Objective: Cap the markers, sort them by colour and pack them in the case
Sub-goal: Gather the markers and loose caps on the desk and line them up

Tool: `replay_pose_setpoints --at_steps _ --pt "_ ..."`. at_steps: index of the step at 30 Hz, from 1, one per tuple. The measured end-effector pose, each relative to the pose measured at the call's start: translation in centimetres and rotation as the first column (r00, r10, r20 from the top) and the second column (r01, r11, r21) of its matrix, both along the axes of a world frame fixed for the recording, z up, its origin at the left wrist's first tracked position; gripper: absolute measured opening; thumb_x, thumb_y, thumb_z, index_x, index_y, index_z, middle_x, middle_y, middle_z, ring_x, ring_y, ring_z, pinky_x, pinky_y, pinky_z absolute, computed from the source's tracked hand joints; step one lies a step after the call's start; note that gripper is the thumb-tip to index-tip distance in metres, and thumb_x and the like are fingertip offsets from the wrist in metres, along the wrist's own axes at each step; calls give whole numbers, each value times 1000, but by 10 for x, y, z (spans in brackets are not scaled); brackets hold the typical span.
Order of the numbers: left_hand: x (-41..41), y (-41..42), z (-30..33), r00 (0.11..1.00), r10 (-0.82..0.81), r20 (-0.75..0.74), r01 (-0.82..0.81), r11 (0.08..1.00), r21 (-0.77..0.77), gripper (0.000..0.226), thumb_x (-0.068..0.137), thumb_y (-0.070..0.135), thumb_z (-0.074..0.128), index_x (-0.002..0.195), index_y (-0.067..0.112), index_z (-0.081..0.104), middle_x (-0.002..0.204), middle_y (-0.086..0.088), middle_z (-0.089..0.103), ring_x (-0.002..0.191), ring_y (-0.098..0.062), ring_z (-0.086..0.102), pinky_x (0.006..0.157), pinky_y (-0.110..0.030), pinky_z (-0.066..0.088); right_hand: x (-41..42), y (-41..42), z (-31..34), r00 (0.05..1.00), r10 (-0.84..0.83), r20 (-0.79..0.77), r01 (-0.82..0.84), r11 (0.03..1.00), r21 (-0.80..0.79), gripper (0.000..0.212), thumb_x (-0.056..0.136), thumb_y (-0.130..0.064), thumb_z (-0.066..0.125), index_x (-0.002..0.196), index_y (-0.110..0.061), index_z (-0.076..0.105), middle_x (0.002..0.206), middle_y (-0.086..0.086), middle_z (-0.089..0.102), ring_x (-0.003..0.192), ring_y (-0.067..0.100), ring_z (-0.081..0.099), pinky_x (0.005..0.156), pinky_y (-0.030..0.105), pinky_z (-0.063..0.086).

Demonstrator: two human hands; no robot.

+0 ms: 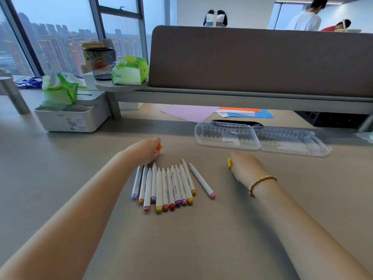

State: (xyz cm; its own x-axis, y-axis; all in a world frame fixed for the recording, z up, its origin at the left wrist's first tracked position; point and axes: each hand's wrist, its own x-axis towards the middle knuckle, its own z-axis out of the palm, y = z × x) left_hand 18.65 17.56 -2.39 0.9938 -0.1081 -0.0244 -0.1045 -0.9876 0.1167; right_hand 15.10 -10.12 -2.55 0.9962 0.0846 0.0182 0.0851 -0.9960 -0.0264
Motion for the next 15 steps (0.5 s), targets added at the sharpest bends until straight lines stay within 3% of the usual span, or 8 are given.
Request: replay_pose_setpoints --at_steps 2,6,11,15 --pt "2 4 0 999 -42 -22 42 999 31 12 97 26 43 102 14 42 81 -5 56 70 -18 54 69 -26 45 7 16 0 997 77 -25 -75 995 61 16 93 -5 35 101 -12 47 86 3 52 74 20 51 67 28 44" --pt "4 6 2 993 -82 -83 89 993 77 15 99 28 41 104 14 41 85 -4 51 74 -17 49 64 -21 37 26 46 -4 980 201 15 -201 975 92 11 97 -15 35 96 -15 45 86 6 55 74 20 54 62 28 45" --pt "4 9 7 991 -89 -103 91 996 12 26 97 31 44 116 13 45 95 -4 52 84 -18 49 73 -24 36 48 76 -1 952 307 -23 -298 937 182 16 99 -26 42 105 -14 50 102 7 58 86 20 57 78 29 49" --pt "4 12 8 990 -83 -113 77 995 -60 28 95 31 50 118 15 47 108 -7 55 89 -17 48 78 -24 37 62 92 1 928 370 -49 -345 900 265 22 96 -25 49 113 -12 51 115 9 56 91 18 51 81 26 44"
